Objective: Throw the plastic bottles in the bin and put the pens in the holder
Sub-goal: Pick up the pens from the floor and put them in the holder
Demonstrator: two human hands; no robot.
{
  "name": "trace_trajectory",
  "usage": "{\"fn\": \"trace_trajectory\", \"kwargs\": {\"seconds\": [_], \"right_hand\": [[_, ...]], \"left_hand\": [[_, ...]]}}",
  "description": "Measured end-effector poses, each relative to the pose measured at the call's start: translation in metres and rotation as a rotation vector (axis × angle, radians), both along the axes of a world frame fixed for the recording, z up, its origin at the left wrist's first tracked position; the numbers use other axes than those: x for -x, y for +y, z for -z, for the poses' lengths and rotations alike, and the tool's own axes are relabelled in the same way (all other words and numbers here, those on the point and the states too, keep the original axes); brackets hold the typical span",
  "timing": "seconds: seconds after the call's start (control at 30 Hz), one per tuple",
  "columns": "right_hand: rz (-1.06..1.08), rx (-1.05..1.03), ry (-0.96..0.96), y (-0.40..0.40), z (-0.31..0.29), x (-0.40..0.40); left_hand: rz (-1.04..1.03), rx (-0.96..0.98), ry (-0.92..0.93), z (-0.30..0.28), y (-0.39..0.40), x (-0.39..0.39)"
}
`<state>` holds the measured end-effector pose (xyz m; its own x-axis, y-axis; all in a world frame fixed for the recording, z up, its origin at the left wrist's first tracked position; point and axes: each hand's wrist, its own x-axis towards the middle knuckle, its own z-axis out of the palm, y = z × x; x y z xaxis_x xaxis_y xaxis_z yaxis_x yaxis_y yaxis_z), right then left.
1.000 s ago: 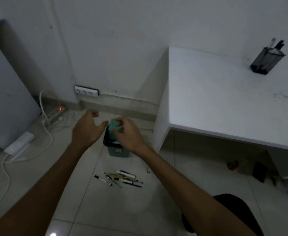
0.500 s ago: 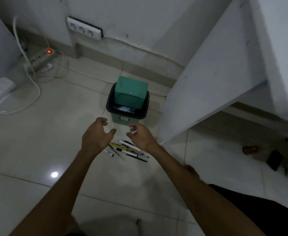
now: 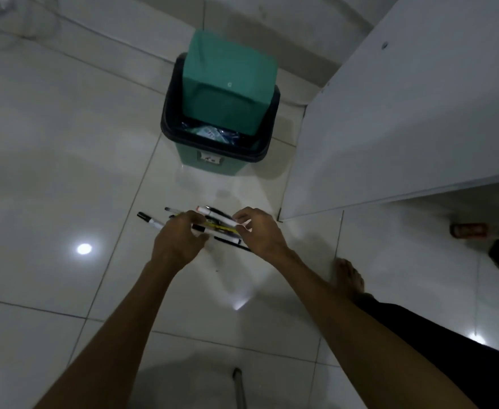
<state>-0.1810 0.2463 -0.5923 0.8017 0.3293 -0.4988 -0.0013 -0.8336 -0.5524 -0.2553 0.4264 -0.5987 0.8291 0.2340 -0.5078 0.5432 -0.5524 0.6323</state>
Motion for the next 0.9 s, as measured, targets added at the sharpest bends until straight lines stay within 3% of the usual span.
{"fn": "trace_trajectory", "kwargs": {"seconds": [0.2, 0.43, 0.9], "right_hand": [[-0.078, 0.168, -0.029, -0.021, 0.044, 0.016], [-0.089, 0.25, -0.082, -0.041, 0.08, 0.029], [-0.114, 0.296, -0.267, -0.046, 0.107, 0.034]], "left_hand": [[0.153, -0.095, -0.069, 0.044, -0.02, 0.008], [0.402, -0.349, -0.178, 0.075, -0.04, -0.005], [0.606, -0.687, -0.047, 0.099, -0.041, -0.004]]}}
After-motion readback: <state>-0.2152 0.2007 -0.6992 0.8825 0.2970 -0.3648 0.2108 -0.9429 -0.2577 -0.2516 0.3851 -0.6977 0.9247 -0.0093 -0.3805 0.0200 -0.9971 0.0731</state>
